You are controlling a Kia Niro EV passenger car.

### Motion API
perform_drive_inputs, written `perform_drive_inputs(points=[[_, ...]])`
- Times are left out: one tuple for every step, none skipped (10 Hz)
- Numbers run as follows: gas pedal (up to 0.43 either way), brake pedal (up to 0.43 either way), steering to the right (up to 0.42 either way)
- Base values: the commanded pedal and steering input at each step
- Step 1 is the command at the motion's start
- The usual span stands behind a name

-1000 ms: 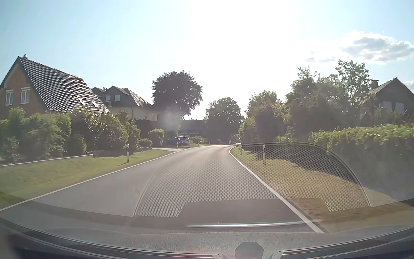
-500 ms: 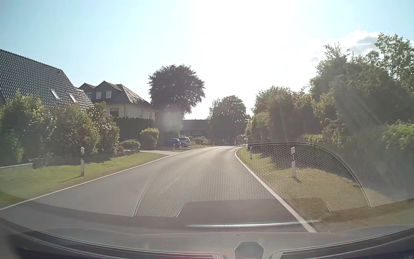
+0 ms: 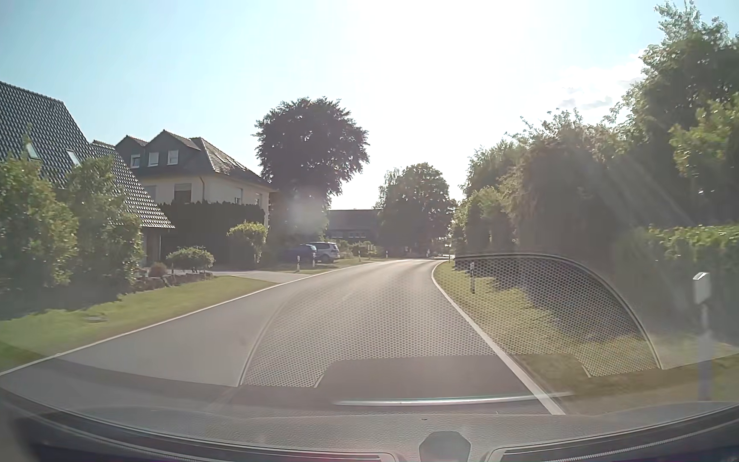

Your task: Follow the waypoints while adhering to traffic rules and regulations

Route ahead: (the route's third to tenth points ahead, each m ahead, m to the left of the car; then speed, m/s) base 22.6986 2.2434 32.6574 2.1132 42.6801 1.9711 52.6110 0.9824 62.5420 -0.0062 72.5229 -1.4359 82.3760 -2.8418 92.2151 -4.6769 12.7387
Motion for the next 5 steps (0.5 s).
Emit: perform_drive_inputs(points=[[0.150,0.006,-0.005],[0.150,0.006,-0.004],[0.150,0.006,-0.003],[0.150,0.006,-0.003],[0.150,0.006,0.000]])
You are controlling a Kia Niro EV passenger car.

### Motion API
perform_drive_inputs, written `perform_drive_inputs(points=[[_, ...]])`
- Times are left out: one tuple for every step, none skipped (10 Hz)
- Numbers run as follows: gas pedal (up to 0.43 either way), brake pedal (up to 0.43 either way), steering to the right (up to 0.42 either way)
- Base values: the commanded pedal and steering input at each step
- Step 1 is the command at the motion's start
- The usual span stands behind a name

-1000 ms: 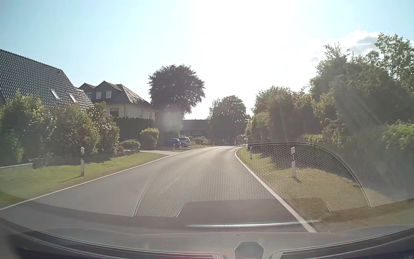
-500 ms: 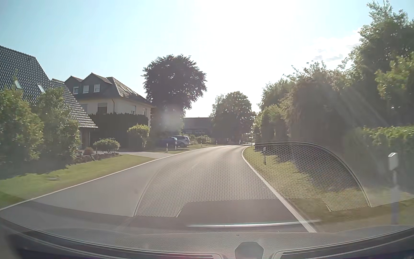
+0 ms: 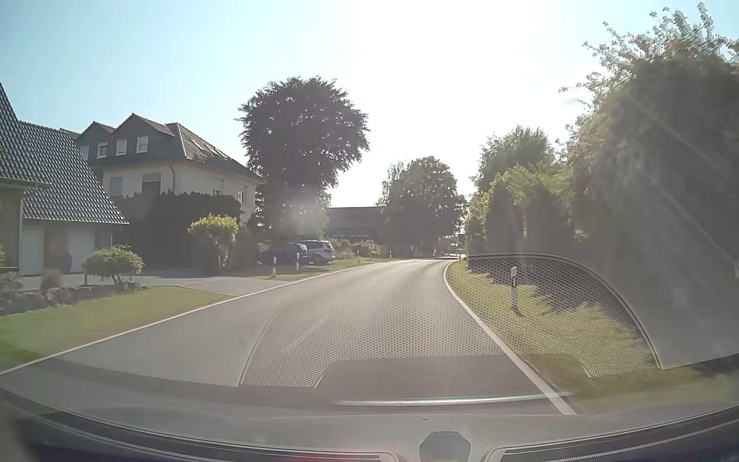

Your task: Follow the waypoints while adhering to traffic rules and regulations

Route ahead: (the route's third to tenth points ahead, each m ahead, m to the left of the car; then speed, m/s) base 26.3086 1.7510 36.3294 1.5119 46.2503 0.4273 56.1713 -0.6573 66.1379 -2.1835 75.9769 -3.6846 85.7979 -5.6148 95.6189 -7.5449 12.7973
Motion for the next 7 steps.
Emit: perform_drive_inputs(points=[[0.150,0.006,0.005],[0.150,0.006,0.012],[0.150,0.006,0.013],[0.150,0.006,0.013],[0.150,0.006,0.012],[0.150,0.006,0.012],[0.150,0.006,0.012]])
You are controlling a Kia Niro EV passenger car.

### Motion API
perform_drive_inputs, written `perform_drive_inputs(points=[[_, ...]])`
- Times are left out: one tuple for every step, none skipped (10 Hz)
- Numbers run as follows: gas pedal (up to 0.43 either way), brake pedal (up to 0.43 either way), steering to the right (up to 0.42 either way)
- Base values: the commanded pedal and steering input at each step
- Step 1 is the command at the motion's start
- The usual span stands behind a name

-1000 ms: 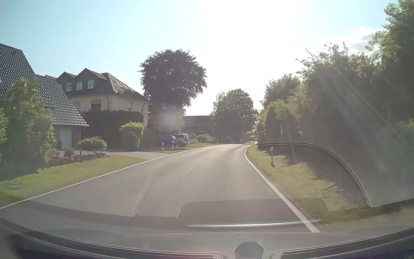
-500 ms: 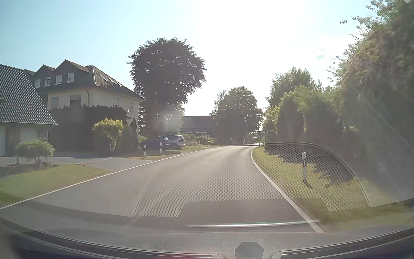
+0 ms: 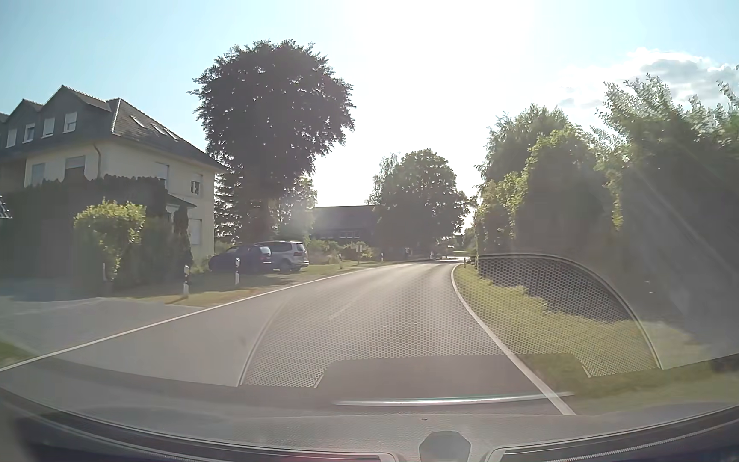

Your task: Follow the waypoints while adhering to traffic rules and regulations

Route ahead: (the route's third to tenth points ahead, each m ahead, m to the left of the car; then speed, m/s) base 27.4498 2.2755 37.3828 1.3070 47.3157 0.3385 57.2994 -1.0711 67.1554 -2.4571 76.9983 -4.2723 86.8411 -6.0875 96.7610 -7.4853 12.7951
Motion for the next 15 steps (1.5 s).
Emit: perform_drive_inputs(points=[[0.150,0.006,0.012],[0.150,0.006,0.012],[0.150,0.006,0.012],[0.150,0.006,0.012],[0.150,0.006,0.012],[0.150,0.006,0.012],[0.150,0.006,0.012],[0.150,0.006,0.012],[0.150,0.006,0.015],[0.150,0.006,0.016],[0.150,0.006,0.016],[0.150,0.006,0.015],[0.150,0.006,0.015],[0.150,0.006,0.015],[0.150,0.006,0.015]])
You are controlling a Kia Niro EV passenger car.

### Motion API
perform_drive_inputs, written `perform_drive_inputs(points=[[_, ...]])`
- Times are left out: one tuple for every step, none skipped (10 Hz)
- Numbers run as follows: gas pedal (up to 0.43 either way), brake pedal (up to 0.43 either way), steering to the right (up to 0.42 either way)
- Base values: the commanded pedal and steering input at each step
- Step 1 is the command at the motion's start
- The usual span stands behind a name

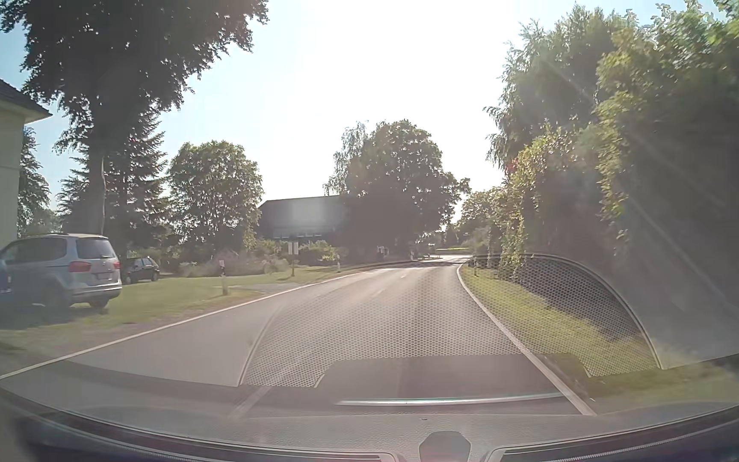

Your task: Follow the waypoints while adhering to traffic rules and regulations

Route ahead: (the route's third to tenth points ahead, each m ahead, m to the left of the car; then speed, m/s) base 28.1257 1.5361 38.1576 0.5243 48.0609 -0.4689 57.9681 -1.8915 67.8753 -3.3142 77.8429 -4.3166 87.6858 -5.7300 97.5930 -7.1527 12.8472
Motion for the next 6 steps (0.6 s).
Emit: perform_drive_inputs(points=[[0.150,0.006,0.015],[0.150,0.006,0.015],[0.150,0.006,0.015],[0.150,0.006,0.016],[0.150,0.006,0.017],[0.150,0.006,0.019]])
